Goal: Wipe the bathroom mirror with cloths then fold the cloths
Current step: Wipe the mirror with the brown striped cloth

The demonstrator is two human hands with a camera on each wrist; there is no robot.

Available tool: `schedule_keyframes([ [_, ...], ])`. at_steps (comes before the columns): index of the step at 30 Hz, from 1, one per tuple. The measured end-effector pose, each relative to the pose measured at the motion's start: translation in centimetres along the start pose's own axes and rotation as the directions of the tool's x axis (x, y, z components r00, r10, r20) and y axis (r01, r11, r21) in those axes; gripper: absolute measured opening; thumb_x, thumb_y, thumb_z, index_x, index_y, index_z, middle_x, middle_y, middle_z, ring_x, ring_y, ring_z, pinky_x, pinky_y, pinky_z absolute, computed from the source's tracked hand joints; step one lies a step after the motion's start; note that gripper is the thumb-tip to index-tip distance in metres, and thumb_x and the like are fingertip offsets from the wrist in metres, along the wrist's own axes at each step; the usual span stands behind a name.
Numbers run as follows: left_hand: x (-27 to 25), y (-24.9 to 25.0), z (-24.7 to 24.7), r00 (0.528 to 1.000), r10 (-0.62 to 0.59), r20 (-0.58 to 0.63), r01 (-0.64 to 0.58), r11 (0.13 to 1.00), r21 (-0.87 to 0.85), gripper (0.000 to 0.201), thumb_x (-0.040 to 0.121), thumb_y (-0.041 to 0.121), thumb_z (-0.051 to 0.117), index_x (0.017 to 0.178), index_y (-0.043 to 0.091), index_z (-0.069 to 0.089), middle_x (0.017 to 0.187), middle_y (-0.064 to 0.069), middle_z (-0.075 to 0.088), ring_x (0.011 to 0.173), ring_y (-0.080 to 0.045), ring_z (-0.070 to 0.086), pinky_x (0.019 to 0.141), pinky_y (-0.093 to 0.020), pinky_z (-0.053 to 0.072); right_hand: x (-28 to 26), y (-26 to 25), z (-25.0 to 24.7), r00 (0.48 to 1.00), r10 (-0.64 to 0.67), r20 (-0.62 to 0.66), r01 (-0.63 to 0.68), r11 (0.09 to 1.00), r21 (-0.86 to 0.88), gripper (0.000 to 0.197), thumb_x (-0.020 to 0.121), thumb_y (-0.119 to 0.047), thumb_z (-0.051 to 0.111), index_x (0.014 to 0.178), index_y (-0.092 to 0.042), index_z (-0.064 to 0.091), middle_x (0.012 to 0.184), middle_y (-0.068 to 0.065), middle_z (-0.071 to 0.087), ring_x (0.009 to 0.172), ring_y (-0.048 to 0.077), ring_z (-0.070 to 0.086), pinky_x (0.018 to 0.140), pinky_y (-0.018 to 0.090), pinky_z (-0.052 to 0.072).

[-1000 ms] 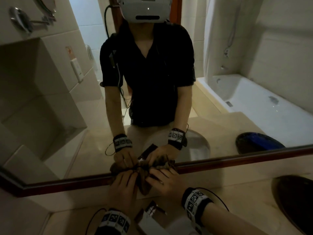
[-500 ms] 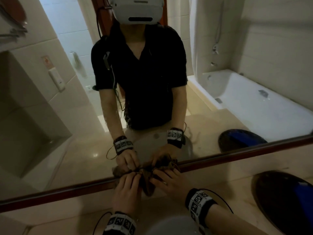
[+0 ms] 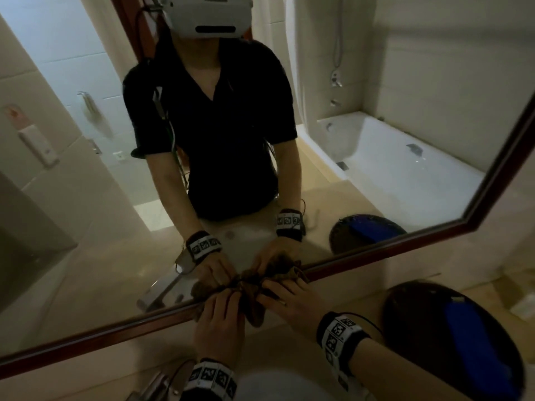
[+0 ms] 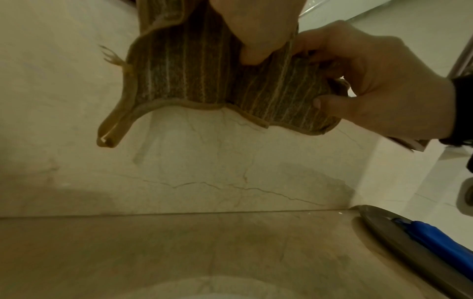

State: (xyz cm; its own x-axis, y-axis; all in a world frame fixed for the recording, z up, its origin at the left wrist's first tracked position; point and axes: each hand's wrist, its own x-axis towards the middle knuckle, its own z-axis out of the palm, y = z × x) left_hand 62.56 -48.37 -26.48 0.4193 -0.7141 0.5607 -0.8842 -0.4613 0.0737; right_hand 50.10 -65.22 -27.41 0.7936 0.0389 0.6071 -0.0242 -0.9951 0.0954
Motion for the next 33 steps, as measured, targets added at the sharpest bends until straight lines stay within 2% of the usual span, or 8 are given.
schedule_keyframes([
  [4,0.4,3.1,0.8,0.996,-0.073,0.053,0.071,0.997,0.039,0.039,0.084,0.025,0.043,0.101,0.003,0.07,0.104,-0.019,0.065,0.095,-0.039,0.057,0.079,-0.048,0.054,-2.2,2.3,-0.6,0.998,0.062,0.0,-0.062,0.998,0.007,0.034,0.094,-0.017,0.035,0.123,-0.029,0.049,0.128,0.001,0.046,0.101,0.021,0.049,0.079,0.041,0.056],
  [7,0.3,4.1,0.6,0.985,-0.151,0.084,0.147,0.988,0.045,0.041,0.082,0.024,0.041,0.107,0.002,0.065,0.108,-0.02,0.062,0.101,-0.039,0.051,0.083,-0.051,0.052,-2.9,3.0,-0.8,0.996,0.075,0.038,-0.076,0.997,0.016,0.038,0.089,-0.02,0.041,0.126,-0.029,0.049,0.13,0.002,0.045,0.103,0.023,0.049,0.082,0.045,0.055],
  [11,0.2,3.8,-0.2,0.985,-0.118,0.125,0.118,0.993,0.007,0.042,0.077,0.024,0.043,0.115,0.009,0.054,0.11,-0.018,0.059,0.103,-0.036,0.047,0.08,-0.05,0.054,-2.7,2.4,-0.6,0.985,0.128,0.111,-0.136,0.989,0.061,0.045,0.081,-0.026,0.053,0.126,-0.03,0.047,0.129,0.002,0.043,0.1,0.024,0.047,0.081,0.043,0.054],
  [16,0.3,3.6,-0.4,0.979,-0.117,0.169,0.124,0.992,-0.03,0.05,0.065,0.01,0.073,0.114,0.009,0.061,0.111,-0.016,0.061,0.104,-0.034,0.049,0.08,-0.048,0.056,-2.3,2.0,-1.2,0.966,0.166,0.198,-0.175,0.984,0.027,0.049,0.077,-0.025,0.047,0.126,-0.03,0.046,0.128,0.002,0.043,0.1,0.025,0.045,0.079,0.044,0.056],
  [19,-0.1,3.2,0.1,0.981,-0.12,0.153,0.123,0.992,-0.009,0.04,0.074,0.02,0.055,0.109,0.005,0.068,0.113,-0.018,0.062,0.102,-0.041,0.053,0.083,-0.051,0.053,-2.2,1.8,-2.0,0.953,0.143,0.266,-0.147,0.989,-0.005,0.053,0.076,-0.023,0.045,0.129,-0.029,0.045,0.13,0.002,0.042,0.106,0.024,0.045,0.088,0.044,0.053],
  [24,0.2,4.3,1.4,0.987,-0.105,0.119,0.11,0.993,-0.036,0.051,0.092,0.032,0.03,0.104,0.003,0.071,0.112,-0.021,0.064,0.103,-0.041,0.047,0.082,-0.056,0.051,-2.6,2.8,-3.8,0.921,0.153,0.359,-0.145,0.988,-0.049,0.061,0.069,-0.024,0.049,0.131,-0.029,0.045,0.131,0.001,0.042,0.112,0.023,0.044,0.095,0.044,0.048],
  [28,1.2,6.8,2.3,0.994,-0.026,0.106,0.029,0.999,-0.024,0.049,0.075,0.029,0.04,0.104,0.007,0.073,0.112,-0.017,0.065,0.104,-0.038,0.047,0.08,-0.054,0.054,-4.2,4.8,-5.0,0.884,0.185,0.43,-0.177,0.982,-0.058,0.078,0.058,-0.026,0.072,0.131,-0.028,0.045,0.133,0.001,0.043,0.114,0.022,0.045,0.096,0.043,0.047],
  [33,2.6,11.6,3.6,0.984,-0.048,0.169,0.052,0.998,-0.021,0.05,0.073,0.028,0.044,0.109,0.008,0.072,0.116,-0.016,0.065,0.108,-0.039,0.05,0.09,-0.053,0.046,-7.3,8.9,-7.0,0.88,0.266,0.394,-0.255,0.964,-0.082,0.07,0.061,-0.027,0.068,0.129,-0.029,0.047,0.131,-0.001,0.046,0.114,0.021,0.047,0.094,0.043,0.05],
])
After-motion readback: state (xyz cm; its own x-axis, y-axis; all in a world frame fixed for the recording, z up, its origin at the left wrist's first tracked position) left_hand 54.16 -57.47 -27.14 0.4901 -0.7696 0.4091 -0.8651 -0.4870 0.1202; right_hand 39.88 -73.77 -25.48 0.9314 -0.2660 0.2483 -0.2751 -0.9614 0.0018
